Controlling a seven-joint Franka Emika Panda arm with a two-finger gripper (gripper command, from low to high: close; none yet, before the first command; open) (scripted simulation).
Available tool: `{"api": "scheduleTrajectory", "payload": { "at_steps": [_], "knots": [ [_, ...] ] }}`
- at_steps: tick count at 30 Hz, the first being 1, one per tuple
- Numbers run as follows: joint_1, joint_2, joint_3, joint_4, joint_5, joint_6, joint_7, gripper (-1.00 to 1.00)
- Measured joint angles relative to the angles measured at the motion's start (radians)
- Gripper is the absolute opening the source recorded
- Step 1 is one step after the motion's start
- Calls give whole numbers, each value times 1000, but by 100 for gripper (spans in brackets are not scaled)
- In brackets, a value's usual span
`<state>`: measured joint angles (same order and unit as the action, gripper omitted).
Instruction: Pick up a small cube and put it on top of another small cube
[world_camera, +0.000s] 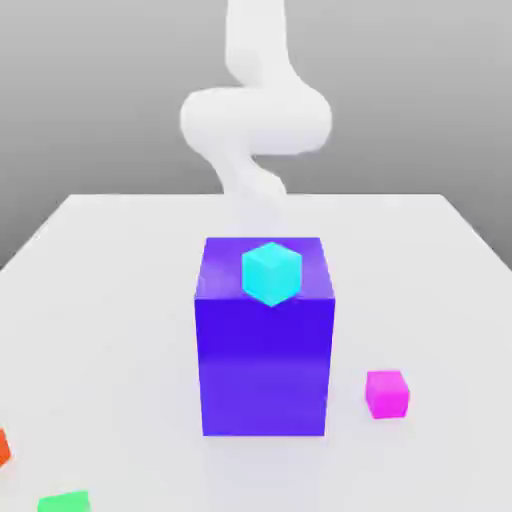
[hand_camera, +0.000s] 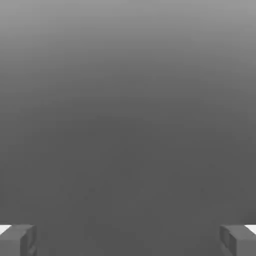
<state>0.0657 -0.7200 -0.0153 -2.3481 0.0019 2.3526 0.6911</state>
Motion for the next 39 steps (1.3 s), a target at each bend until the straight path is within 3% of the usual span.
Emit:
{"api": "scheduleTrajectory", "payload": {
  "at_steps": [13,23,30,31,39],
  "knots": [
    [310,420,-45,-252,31,275,-586,0],
    [468,738,8,-443,11,485,-999,0],
    [464,987,11,-420,-2,682,-1031,0],
    [462,1013,13,-415,-1,704,-1032,-100],
    [463,990,12,-419,-5,683,-1029,-100]
  ]
}}
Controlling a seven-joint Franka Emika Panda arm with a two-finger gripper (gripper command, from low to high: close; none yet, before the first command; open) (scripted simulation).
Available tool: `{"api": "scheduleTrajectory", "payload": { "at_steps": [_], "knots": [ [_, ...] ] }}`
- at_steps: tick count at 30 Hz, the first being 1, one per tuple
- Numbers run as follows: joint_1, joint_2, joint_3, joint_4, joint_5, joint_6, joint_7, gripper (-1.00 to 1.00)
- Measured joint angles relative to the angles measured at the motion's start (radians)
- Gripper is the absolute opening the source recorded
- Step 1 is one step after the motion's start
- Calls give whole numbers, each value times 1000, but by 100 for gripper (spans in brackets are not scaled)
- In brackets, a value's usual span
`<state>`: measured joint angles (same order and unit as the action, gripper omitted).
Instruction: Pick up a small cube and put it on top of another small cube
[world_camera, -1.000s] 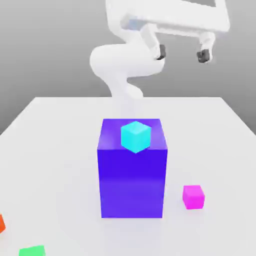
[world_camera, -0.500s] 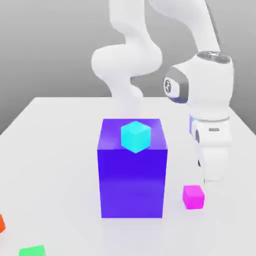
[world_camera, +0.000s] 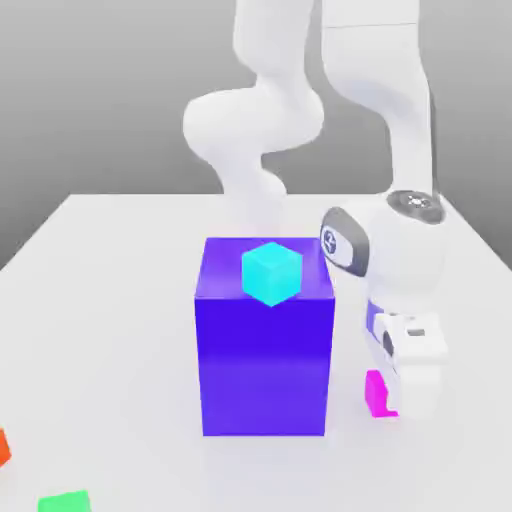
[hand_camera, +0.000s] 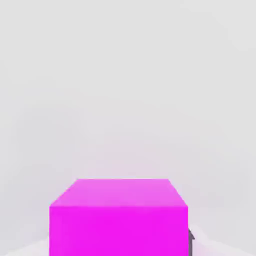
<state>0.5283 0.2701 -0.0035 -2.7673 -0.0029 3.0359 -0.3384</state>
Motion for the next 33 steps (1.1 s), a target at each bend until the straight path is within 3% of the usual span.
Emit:
{"api": "scheduleTrajectory", "payload": {
  "at_steps": [6,13,24,29,30,33],
  "knots": [
    [11,-195,-5,-31,-6,-167,9,-100],
    [-67,-118,-112,184,-17,-365,188,-100],
    [-354,53,-367,537,165,-556,359,-100],
    [-501,195,-369,623,305,-479,329,-100],
    [-514,220,-359,628,322,-459,319,100],
    [-514,220,-359,628,322,-459,319,100]
  ]
}}
